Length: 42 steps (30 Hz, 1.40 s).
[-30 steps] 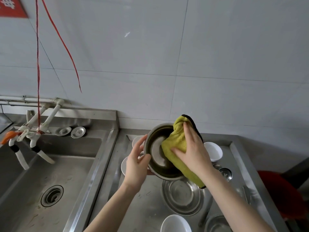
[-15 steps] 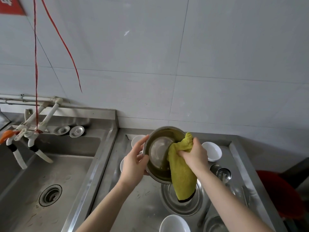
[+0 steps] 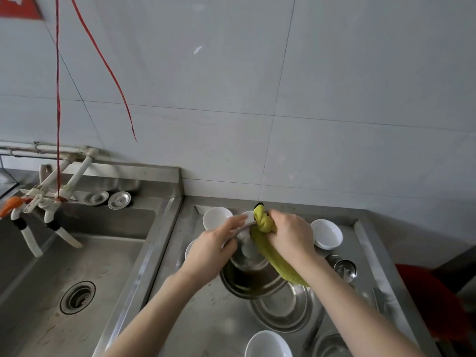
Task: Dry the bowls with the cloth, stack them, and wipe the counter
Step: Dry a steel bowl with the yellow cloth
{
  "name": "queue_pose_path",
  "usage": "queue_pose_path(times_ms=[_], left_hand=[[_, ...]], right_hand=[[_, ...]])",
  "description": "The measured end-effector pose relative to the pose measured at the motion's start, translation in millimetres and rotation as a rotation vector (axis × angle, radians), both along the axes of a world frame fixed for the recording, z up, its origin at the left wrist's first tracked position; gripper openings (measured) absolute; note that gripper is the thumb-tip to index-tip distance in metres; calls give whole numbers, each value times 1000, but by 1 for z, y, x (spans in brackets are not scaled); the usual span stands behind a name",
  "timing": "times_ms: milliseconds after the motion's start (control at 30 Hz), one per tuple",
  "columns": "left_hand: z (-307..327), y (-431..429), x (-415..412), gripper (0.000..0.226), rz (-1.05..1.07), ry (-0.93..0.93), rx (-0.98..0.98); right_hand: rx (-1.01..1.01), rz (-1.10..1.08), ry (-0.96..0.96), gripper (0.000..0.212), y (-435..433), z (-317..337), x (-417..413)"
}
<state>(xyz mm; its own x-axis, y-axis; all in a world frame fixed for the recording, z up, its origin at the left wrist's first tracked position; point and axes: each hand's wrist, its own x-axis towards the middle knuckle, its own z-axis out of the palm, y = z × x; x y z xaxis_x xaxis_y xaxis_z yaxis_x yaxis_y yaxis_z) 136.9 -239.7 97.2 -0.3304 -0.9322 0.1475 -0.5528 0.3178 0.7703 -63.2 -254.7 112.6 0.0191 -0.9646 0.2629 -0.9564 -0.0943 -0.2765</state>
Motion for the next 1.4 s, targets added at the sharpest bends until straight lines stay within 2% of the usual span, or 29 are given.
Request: queue_pose_path(times_ms=[67, 167, 233, 333, 467, 633, 733, 833, 900, 1000, 1100, 1200, 1300, 1400], left_hand=[[-5, 1, 6, 56, 114, 97, 4], [-17, 7, 12, 68, 195, 293, 114], [-22, 7, 10, 71, 224, 359, 157], [-22, 5, 6, 72, 208, 347, 151], [-9, -1, 8, 71, 97, 286, 89], [1, -9, 4, 68, -54, -19, -53], [4, -10, -4, 69, -118, -189, -137], [9, -12, -8, 61, -27, -249, -191], [8, -9, -10, 55, 73, -92, -138], [-1, 2, -9, 70, 182, 223, -39], [-14, 8, -11, 79, 229, 320, 12], [-18, 6, -11, 82, 189, 233, -23], [-12, -1, -8, 79, 85, 103, -70], [1, -2, -14, 74, -65, -117, -200]], right_hand=[[23, -90, -124, 13, -4, -1, -6], [39, -253, -366, 16, -6, -6, -16], [51, -285, -399, 21, -5, -9, -15], [-33, -286, -343, 27, -4, -8, -10], [-154, -275, -166, 37, -1, 0, -7], [-358, -72, 64, 36, 1, -7, -5], [-375, 77, 161, 38, 5, -12, -1], [-268, -20, 0, 26, 4, -13, -2], [-163, -145, -174, 16, 0, -16, -8], [-142, -272, -369, 20, -1, -20, -21], [-37, -357, -531, 26, -1, -18, -28], [-80, -329, -400, 28, 2, -16, -25], [-164, -286, -186, 24, 2, -9, -20], [-231, -116, 46, 18, 5, -6, -13]])
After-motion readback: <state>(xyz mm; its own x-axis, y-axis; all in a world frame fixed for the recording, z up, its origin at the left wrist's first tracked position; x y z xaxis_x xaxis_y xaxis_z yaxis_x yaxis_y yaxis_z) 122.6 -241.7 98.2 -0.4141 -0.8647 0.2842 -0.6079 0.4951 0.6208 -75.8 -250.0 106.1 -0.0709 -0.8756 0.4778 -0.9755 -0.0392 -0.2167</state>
